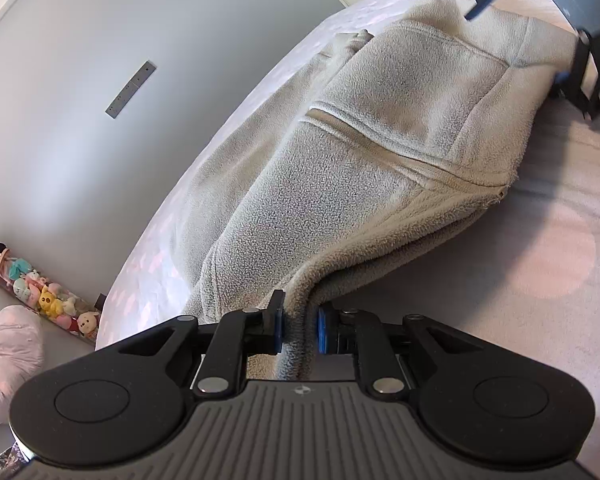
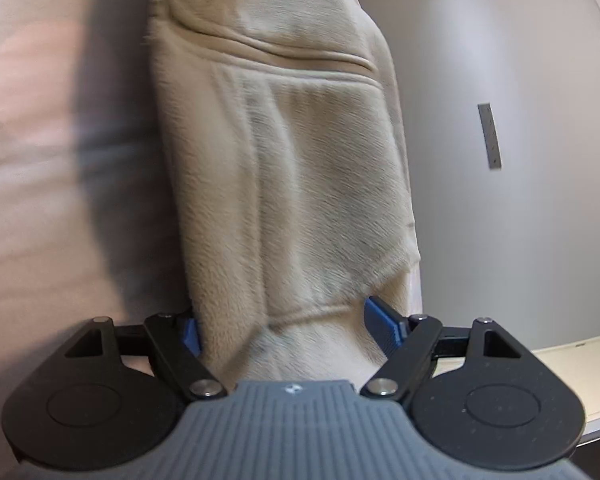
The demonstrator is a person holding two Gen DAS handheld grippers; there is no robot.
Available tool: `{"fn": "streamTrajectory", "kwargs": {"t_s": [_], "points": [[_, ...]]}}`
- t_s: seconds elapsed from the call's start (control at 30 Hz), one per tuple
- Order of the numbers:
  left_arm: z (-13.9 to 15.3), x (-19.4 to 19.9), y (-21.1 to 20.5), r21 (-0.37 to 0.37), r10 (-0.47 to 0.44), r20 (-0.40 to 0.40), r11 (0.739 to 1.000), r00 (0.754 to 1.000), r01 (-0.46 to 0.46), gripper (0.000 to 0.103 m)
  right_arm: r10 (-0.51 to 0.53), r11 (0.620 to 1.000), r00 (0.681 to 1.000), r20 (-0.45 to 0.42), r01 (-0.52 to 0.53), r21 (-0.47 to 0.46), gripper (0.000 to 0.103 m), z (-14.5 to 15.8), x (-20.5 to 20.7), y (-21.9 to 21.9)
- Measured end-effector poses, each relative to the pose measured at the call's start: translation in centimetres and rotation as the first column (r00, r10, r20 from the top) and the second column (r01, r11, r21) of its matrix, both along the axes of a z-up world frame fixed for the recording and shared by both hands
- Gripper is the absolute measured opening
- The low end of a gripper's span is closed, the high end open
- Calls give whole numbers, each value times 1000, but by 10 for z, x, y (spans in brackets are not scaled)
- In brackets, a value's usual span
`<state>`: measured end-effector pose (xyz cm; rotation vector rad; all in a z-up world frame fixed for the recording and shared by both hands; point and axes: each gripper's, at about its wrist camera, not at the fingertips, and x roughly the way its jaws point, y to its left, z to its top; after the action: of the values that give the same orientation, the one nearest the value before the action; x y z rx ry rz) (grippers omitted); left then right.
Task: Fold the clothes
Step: 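Lift the hoodie with both grippers and fold it over onto itself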
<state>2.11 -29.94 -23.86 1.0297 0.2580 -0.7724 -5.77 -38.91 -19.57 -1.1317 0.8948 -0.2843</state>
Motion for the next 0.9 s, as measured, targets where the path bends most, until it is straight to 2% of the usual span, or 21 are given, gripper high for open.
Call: {"fn": "streamTrajectory", "kwargs": {"t_s": [0.1,0.3,0.57,0.67,0.7,0.73,0.77,0.8,0.9], "points": [[5,1,0,-33,4,1,999,1000,-4,13,-7,1000,1000,16,6,3,79,19,-4,-6],[18,4,4,-119,11,11,993,1000,-10,13,43,996,999,-2,-43,-78,79,39,-18,-15],[25,6,3,-134,14,14,991,1000,-12,13,15,997,999,-33,-17,-78,78,47,-46,-32],[24,6,2,-126,9,17,992,1000,-7,13,-7,998,1000,-21,6,-60,57,47,-65,-41],[24,6,1,-121,7,18,993,1000,-5,13,-10,999,1000,-7,10,-45,44,49,-70,-43],[24,6,0,-117,6,19,993,1000,-3,13,-13,999,1000,7,13,-30,26,52,-75,-44],[22,5,-1,-111,6,23,994,1000,-3,13,-14,1000,1000,28,14,-10,17,56,-80,-43],[21,4,-2,-104,6,26,995,1000,-3,13,-11,1000,999,49,12,-3,13,60,-86,-42],[14,4,-6,-63,12,47,998,999,-9,16,-9,1000,994,112,7,21,13,76,-98,-40]]}}
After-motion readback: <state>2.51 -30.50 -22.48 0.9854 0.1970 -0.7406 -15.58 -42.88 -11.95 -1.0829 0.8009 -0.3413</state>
